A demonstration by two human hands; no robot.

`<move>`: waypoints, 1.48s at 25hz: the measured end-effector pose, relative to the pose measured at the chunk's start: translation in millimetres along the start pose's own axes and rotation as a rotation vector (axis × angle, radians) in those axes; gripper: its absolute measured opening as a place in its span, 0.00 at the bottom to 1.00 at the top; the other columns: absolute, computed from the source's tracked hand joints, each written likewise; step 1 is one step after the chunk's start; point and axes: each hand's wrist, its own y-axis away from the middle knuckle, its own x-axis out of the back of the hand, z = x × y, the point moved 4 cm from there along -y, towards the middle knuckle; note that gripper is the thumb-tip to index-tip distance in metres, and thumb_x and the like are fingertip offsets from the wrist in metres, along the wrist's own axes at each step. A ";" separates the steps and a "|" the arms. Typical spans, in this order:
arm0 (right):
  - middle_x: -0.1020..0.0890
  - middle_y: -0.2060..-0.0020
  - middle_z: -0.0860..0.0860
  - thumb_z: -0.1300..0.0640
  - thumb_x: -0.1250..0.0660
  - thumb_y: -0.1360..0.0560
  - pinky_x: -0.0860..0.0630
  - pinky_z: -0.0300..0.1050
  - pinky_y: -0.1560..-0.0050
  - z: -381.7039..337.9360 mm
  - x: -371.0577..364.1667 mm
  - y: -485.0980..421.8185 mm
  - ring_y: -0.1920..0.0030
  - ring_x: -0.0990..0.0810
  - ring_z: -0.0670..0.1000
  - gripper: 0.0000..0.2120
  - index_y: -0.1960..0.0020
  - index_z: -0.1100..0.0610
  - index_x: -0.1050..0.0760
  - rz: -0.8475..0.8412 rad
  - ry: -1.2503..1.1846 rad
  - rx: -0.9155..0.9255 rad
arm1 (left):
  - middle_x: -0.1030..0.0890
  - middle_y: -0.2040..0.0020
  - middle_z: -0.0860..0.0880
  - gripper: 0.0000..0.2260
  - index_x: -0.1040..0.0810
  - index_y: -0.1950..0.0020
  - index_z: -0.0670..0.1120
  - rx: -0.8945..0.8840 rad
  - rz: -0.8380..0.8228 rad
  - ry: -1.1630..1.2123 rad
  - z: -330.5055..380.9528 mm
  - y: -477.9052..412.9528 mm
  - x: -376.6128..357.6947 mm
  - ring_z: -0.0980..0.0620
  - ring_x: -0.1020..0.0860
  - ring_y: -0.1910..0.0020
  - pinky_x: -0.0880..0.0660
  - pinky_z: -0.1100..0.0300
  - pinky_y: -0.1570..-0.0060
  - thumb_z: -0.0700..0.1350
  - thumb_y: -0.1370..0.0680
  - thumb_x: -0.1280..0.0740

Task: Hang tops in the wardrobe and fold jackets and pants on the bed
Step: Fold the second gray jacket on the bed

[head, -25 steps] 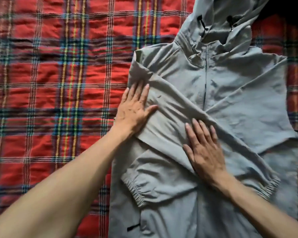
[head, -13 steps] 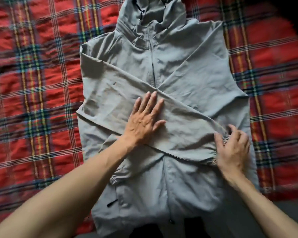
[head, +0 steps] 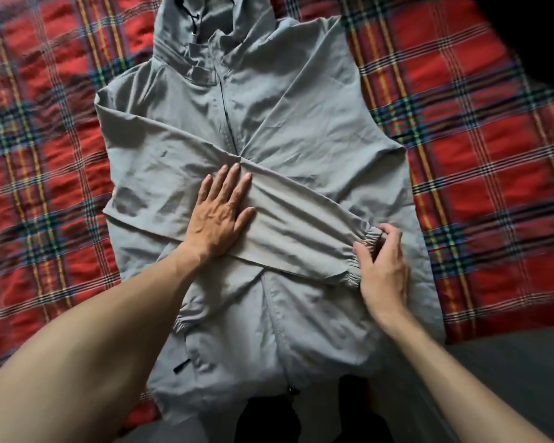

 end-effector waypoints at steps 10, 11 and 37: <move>0.43 0.22 0.60 0.42 0.39 0.25 0.49 0.57 0.23 -16.7 -85.4 -10.5 0.23 0.46 0.62 0.36 0.22 0.57 0.41 -0.074 0.643 0.639 | 0.45 0.20 0.45 0.29 0.45 0.20 0.49 0.014 -0.023 0.009 -1.2 -2.5 -9.2 0.46 0.49 0.21 0.54 0.48 0.23 0.61 0.19 0.51; 0.42 0.23 0.61 0.43 0.39 0.25 0.49 0.57 0.23 -17.7 -82.2 -8.8 0.23 0.45 0.62 0.35 0.23 0.57 0.39 -0.039 0.631 0.655 | 0.45 0.20 0.44 0.30 0.45 0.20 0.49 0.006 -0.029 0.022 -0.5 -2.6 -7.1 0.46 0.49 0.21 0.54 0.48 0.23 0.62 0.19 0.52; 0.44 0.23 0.59 0.36 0.48 0.22 0.51 0.59 0.24 -234.3 -183.8 -220.9 0.23 0.48 0.62 0.33 0.21 0.49 0.44 -0.068 0.703 0.982 | 0.64 0.23 0.32 0.51 0.63 0.20 0.49 0.421 -0.107 0.113 -104.3 -193.0 39.3 0.34 0.66 0.24 0.66 0.40 0.26 0.78 0.33 0.53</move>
